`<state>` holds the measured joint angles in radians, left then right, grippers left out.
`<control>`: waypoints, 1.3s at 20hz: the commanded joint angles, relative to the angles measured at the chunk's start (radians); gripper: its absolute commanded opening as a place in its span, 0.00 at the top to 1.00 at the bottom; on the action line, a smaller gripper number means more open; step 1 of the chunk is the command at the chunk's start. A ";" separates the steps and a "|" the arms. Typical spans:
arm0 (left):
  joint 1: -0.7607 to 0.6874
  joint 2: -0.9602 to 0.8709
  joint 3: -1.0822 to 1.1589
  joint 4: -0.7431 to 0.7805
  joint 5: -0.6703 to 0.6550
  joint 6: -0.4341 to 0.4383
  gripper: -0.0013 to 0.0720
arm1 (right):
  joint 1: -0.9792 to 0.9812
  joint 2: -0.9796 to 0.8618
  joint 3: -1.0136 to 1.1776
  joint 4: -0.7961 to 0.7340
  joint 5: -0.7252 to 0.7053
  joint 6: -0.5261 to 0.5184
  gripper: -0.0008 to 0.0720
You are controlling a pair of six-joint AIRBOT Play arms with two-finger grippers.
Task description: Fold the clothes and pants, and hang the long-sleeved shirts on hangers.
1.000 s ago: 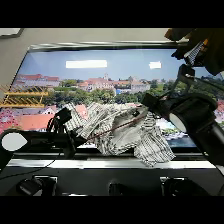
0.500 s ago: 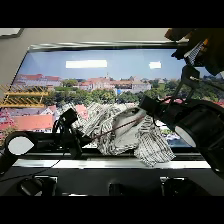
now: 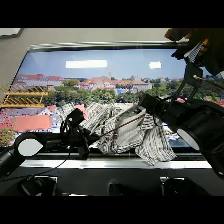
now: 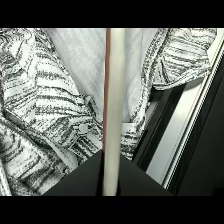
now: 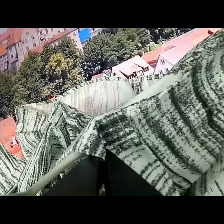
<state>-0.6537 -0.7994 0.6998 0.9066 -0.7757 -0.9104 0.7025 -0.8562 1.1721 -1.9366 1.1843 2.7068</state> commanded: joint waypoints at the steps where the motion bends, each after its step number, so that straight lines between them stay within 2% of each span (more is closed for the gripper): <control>1: -0.032 -0.034 0.001 -0.021 0.048 0.021 0.94 | 0.001 0.006 0.000 0.010 -0.008 -0.007 0.94; 7: -0.073 -0.078 0.001 -0.021 0.088 0.020 0.94 | 0.001 0.010 0.000 0.011 -0.031 -0.019 0.94; 12: -0.071 -0.087 0.001 -0.021 0.089 0.012 0.94 | 0.001 0.055 0.000 -0.043 0.067 -0.038 0.94; 16: -0.071 -0.092 0.001 -0.021 0.088 0.009 0.94 | 0.001 0.070 0.000 -0.056 0.093 -0.052 0.94; 26: -0.097 -0.122 0.008 -0.028 0.108 0.013 0.94 | 0.001 0.058 0.000 -0.018 0.045 -0.063 0.94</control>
<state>-0.7368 -0.9089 0.7025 0.8848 -0.6880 -0.9005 0.7029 -0.7914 1.1721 -1.9701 1.2411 2.6465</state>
